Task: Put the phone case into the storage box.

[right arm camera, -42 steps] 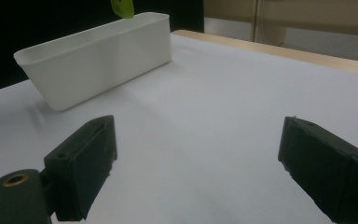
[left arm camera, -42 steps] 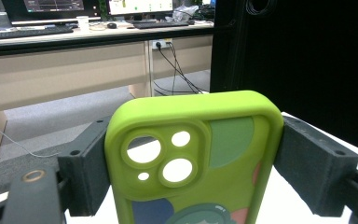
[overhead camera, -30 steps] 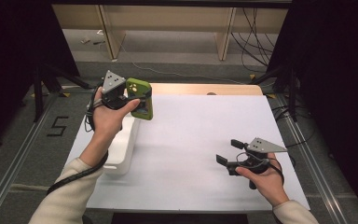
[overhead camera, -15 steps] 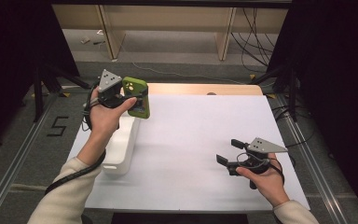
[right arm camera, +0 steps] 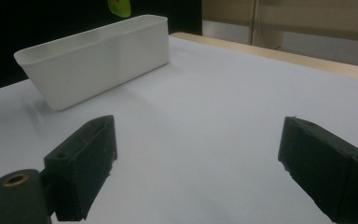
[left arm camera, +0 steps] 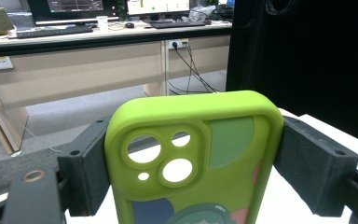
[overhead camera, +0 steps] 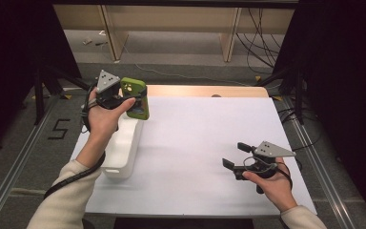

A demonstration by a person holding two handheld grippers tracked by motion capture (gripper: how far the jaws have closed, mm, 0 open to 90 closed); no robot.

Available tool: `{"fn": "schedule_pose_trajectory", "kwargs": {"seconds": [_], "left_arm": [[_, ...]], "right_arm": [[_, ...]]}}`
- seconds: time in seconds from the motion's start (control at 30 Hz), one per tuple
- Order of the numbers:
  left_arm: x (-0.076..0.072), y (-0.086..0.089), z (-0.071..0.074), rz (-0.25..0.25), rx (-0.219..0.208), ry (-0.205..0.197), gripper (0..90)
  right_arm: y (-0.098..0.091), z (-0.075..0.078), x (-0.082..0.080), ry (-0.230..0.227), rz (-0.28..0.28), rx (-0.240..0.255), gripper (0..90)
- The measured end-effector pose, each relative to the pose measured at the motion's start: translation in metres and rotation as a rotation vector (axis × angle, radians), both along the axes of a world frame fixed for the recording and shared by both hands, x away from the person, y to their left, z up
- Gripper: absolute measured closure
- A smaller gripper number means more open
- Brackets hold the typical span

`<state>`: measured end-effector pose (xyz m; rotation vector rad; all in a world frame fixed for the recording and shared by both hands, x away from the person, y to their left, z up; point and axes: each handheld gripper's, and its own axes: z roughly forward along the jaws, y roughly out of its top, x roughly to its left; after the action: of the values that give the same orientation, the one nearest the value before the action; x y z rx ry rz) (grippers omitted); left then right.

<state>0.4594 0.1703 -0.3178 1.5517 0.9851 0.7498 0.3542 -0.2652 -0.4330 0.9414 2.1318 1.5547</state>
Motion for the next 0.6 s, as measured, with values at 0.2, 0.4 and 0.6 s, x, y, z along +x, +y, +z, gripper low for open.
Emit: {"fn": "schedule_pose_trajectory", "kwargs": {"seconds": [0.2, 0.4, 0.6], "left_arm": [[0.002, 0.004, 0.000, 0.011, 0.001, 0.000, 17.7], [0.004, 0.009, -0.002, 0.024, 0.009, 0.002, 17.7], [0.006, 0.012, -0.002, 0.034, 0.008, 0.003, 17.7]], "right_arm": [[-0.002, 0.000, -0.001, -0.001, -0.002, 0.001, 12.6], [-0.003, 0.000, -0.001, 0.000, -0.006, -0.001, 12.6], [-0.003, 0.000, -0.001, 0.001, -0.006, 0.002, 12.6]]}}
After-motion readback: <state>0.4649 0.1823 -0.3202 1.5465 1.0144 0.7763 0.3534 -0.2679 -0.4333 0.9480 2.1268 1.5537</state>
